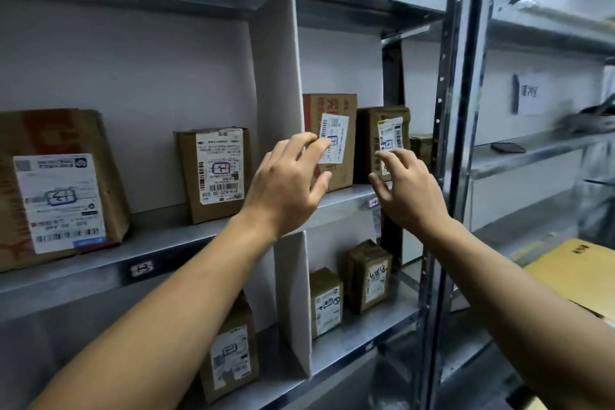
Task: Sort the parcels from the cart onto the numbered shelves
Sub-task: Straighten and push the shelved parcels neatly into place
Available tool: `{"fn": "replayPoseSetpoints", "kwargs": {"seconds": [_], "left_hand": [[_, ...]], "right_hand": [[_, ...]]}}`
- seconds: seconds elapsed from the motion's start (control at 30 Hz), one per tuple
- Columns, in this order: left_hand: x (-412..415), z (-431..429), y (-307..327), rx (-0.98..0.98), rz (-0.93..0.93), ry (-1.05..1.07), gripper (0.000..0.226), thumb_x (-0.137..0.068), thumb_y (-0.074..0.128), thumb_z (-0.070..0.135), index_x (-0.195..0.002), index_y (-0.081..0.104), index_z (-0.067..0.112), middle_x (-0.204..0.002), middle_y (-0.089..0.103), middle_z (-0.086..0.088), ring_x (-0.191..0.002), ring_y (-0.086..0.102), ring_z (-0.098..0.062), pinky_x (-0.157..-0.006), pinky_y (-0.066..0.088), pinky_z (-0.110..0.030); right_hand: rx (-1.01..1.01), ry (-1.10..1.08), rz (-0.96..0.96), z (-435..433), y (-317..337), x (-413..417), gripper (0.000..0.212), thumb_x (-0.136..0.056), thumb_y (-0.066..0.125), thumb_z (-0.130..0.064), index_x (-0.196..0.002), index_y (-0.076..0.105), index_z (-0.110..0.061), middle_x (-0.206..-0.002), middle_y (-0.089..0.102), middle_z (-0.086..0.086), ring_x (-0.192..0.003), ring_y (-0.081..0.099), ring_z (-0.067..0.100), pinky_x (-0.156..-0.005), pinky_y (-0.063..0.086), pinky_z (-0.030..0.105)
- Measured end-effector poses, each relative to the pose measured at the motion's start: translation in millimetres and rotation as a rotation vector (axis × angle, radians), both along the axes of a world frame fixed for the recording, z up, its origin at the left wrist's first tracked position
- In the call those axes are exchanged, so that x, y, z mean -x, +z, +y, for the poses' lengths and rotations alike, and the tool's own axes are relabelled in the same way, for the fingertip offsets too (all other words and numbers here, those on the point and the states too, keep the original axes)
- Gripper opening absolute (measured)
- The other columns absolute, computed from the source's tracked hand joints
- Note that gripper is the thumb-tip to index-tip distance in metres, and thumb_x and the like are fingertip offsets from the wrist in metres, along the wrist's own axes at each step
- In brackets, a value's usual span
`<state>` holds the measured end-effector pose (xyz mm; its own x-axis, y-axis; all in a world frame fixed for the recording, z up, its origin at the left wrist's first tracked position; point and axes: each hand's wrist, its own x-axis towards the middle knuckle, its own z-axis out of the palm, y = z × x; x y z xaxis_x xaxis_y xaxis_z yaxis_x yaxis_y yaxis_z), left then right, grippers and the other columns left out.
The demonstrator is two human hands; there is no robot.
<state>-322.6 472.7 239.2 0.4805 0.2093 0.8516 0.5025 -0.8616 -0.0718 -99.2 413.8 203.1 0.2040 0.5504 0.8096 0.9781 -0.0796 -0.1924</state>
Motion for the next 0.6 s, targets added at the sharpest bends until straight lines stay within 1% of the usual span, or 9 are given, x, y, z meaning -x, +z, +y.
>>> {"fn": "replayPoseSetpoints", "kwargs": {"seconds": [0.1,0.17,0.27,0.33,0.47,0.6], "left_hand": [[-41,6,6,-0.016,-0.016,-0.032,0.048,-0.089,0.06,0.03,-0.134,0.05,0.015,-0.132,0.052,-0.005,-0.115,0.051,-0.025,-0.096,0.048,-0.045],[-70,13,10,0.013,-0.033,-0.04,0.049,-0.089,0.06,0.029,-0.135,0.05,0.015,-0.133,0.052,-0.006,-0.116,0.05,-0.026,-0.097,0.047,-0.045],[-113,26,19,0.089,-0.037,-0.016,0.051,-0.09,0.058,0.031,-0.138,0.047,0.018,-0.137,0.048,-0.003,-0.122,0.045,-0.024,-0.103,0.042,-0.045],[-142,35,23,0.117,-0.029,-0.005,0.052,-0.091,0.057,0.033,-0.14,0.045,0.02,-0.138,0.046,-0.002,-0.126,0.043,-0.022,-0.105,0.04,-0.044],[-193,53,26,0.166,-0.071,0.038,0.053,-0.092,0.057,0.034,-0.142,0.043,0.02,-0.14,0.043,-0.001,-0.126,0.042,-0.022,-0.105,0.041,-0.044],[-227,70,21,0.203,-0.12,0.108,0.056,-0.092,0.057,0.036,-0.143,0.04,0.023,-0.143,0.04,0.002,-0.128,0.04,-0.02,-0.103,0.043,-0.043]], "right_hand": [[0.008,0.019,0.029,9,9,-38,0.047,-0.096,0.06,-0.034,-0.138,0.053,-0.014,-0.137,0.052,0.013,-0.121,0.053,0.036,-0.094,0.051,0.051],[0.005,0.047,0.051,19,19,-67,0.048,-0.096,0.061,-0.034,-0.14,0.053,-0.014,-0.138,0.052,0.012,-0.123,0.052,0.034,-0.097,0.049,0.049],[-0.005,0.1,0.134,36,37,-110,0.05,-0.096,0.062,-0.036,-0.141,0.05,-0.019,-0.138,0.05,0.009,-0.122,0.053,0.031,-0.101,0.047,0.044],[-0.01,0.141,0.176,48,48,-136,0.051,-0.095,0.062,-0.035,-0.142,0.048,-0.022,-0.138,0.05,0.008,-0.122,0.053,0.029,-0.102,0.043,0.039],[-0.017,0.22,0.211,74,62,-177,0.052,-0.095,0.063,-0.032,-0.143,0.048,-0.02,-0.14,0.049,0.011,-0.127,0.049,0.03,-0.106,0.037,0.037],[-0.01,0.311,0.249,103,72,-198,0.054,-0.096,0.062,-0.032,-0.147,0.044,-0.021,-0.142,0.049,0.011,-0.129,0.049,0.026,-0.104,0.032,0.027]]}}
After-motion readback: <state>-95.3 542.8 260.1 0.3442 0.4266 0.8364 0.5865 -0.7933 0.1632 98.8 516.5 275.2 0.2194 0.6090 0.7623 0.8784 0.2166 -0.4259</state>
